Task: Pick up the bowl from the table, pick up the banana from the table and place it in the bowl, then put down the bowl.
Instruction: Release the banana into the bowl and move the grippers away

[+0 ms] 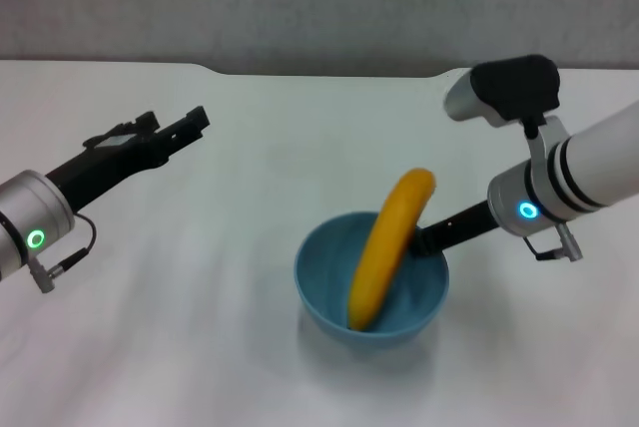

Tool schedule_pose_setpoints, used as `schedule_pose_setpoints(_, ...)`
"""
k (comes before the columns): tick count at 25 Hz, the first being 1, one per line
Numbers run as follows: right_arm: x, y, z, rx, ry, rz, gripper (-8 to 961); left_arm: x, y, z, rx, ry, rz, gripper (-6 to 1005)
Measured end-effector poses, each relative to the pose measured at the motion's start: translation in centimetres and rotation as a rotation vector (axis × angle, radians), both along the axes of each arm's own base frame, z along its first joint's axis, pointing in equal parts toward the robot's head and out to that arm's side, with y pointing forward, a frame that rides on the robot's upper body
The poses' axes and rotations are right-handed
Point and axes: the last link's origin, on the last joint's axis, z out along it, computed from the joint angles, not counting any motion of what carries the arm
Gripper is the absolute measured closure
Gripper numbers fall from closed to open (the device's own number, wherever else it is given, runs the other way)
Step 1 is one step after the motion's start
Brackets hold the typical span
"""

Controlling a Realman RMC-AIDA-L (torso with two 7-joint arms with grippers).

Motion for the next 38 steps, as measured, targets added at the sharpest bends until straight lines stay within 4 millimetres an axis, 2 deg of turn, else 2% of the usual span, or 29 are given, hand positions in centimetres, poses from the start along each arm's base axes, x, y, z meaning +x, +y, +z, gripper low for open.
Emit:
schedule_pose_setpoints(9,0.8,-0.5,-0.7,-0.004,-0.004,-0.014,899,-1.5,0.1,0.6,0.022,-0.008,0.051,105)
schedule_pose_setpoints(38,1.1,-0.2,-1.0,0.018,-0.07,0.061,896,-1.8,-0.1,0.6,0.025,-0.006,0.058,106)
